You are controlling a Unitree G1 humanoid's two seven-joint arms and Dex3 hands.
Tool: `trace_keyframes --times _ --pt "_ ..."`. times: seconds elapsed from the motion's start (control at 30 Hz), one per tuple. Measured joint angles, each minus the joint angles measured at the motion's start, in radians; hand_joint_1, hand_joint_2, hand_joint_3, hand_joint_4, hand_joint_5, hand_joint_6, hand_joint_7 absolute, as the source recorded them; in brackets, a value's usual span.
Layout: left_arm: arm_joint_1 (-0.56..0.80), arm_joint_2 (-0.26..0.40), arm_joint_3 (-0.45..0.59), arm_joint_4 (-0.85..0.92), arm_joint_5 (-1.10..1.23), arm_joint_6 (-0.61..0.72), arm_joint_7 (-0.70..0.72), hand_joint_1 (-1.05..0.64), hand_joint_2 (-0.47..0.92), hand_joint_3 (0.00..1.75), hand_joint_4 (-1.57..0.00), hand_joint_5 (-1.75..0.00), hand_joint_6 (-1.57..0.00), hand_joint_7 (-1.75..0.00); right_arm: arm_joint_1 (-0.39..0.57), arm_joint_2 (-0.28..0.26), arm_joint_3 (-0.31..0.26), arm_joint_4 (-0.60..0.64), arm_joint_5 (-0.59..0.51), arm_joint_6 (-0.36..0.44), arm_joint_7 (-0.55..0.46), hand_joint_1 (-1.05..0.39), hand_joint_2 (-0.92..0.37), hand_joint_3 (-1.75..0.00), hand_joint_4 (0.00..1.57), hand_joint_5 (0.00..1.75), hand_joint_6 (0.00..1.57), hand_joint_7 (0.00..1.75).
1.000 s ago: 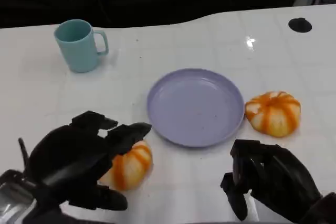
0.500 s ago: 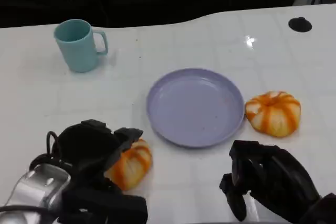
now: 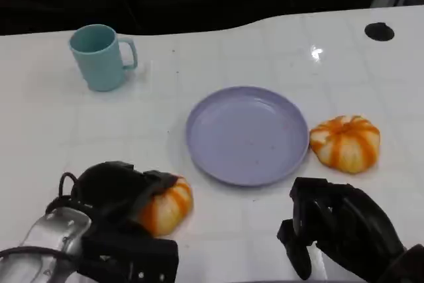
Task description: Grasp the bread from the table and place it into the plate.
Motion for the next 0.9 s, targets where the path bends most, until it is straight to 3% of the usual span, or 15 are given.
trace_keyframes --times 0.07,0.1,0.13,0.2,0.43,0.67,0.8,0.9 --pt "-0.008 -0.001 0.002 0.056 -0.029 -0.039 0.069 -0.26 0.92 0.49 -0.84 -1.43 -1.02 -0.67 0.000 0.000 0.000 0.000 0.000 0.000 0.000 -0.91 -0.89 -0.44 1.21 1.64 1.02 1.50" --pt "-0.015 -0.001 0.002 0.083 -0.038 -0.059 0.104 -0.25 0.92 0.48 -0.82 -1.62 -0.85 -1.19 0.000 0.000 0.000 0.000 0.000 0.000 0.001 -0.91 -0.89 -0.44 1.21 1.64 1.02 1.50" --pt "-0.019 -0.002 0.001 0.108 -0.040 -0.077 0.141 -0.24 0.92 0.48 -0.82 -1.68 -0.77 -1.42 0.000 0.000 0.000 0.000 0.000 0.000 0.001 -0.91 -0.89 -0.45 1.21 1.63 1.02 1.50" --pt "-0.030 -0.003 -0.002 0.147 -0.040 -0.104 0.212 -0.22 0.92 0.48 -0.83 -1.73 -0.69 -1.68 0.000 0.000 0.000 0.000 -0.001 0.000 0.002 -0.92 -0.89 -0.45 1.21 1.63 1.02 1.50" --pt "-0.031 0.004 -0.023 0.190 -0.016 -0.128 0.356 -0.22 0.87 0.49 -0.79 -1.75 -0.60 -1.73 0.001 0.000 0.001 0.000 -0.006 -0.001 -0.005 -0.93 -0.88 -0.45 1.22 1.64 1.03 1.51" --pt "-0.007 0.029 -0.010 0.040 -0.009 -0.052 0.339 -0.22 0.82 0.56 -0.79 -1.75 -0.63 -1.68 0.000 0.000 0.001 0.000 -0.003 0.000 -0.005 -0.92 -0.88 -0.44 1.21 1.63 1.02 1.50" --pt "0.015 0.041 0.010 -0.049 -0.014 -0.006 0.301 -0.21 0.73 0.72 -0.80 -1.75 -0.64 -1.69 0.000 0.000 0.000 0.000 -0.002 0.000 -0.004 -0.92 -0.88 -0.45 1.21 1.63 1.02 1.49" --pt "0.029 0.042 0.017 -0.114 -0.016 0.029 0.266 -0.23 0.70 0.76 -0.79 -1.75 -0.67 -1.58 0.000 0.000 0.000 0.003 -0.002 -0.001 0.001 -0.92 -0.89 -0.46 1.21 1.62 1.04 1.48"
